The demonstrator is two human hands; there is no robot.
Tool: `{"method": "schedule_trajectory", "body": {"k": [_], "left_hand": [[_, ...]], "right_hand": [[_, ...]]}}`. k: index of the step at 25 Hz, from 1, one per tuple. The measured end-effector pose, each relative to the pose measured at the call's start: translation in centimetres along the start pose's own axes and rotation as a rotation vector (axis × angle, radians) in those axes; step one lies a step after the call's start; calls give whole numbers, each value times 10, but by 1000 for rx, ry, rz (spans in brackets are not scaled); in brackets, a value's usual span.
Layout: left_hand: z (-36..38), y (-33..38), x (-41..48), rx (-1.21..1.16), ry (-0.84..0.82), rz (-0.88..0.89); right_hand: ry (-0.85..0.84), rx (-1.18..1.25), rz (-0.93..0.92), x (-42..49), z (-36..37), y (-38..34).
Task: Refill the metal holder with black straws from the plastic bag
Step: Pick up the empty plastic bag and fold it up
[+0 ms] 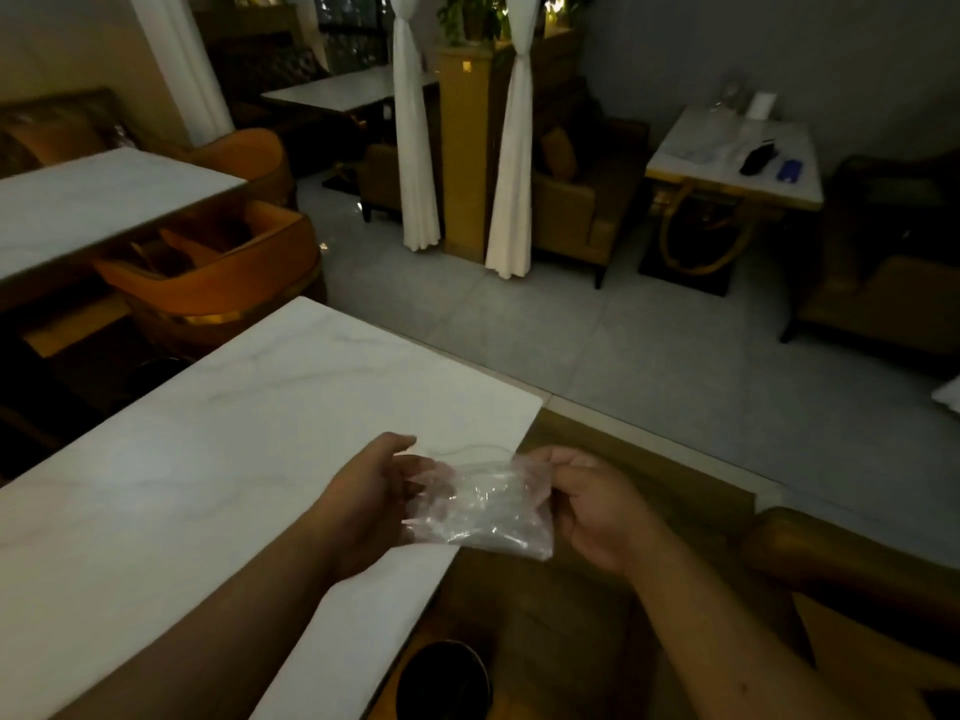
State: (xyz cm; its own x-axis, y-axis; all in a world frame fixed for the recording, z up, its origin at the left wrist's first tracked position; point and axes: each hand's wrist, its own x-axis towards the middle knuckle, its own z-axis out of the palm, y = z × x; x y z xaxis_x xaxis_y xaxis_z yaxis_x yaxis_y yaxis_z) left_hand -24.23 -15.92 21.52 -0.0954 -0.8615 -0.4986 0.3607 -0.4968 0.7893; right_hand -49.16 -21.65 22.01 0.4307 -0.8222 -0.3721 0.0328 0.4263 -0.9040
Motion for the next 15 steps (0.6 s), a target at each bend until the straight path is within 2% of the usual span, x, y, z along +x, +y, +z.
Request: {"method": "schedule_trajectory", "body": {"k": [5, 11, 15], "left_hand": [[-34, -26, 6, 523, 11, 132], [-47, -100, 39, 971, 43, 305], [-95, -164, 68, 1283, 126, 317]], "right_hand": [[40, -464, 57, -6, 5, 33], [-129, -905, 136, 30, 39, 113], [84, -985, 127, 52, 32, 189]]}}
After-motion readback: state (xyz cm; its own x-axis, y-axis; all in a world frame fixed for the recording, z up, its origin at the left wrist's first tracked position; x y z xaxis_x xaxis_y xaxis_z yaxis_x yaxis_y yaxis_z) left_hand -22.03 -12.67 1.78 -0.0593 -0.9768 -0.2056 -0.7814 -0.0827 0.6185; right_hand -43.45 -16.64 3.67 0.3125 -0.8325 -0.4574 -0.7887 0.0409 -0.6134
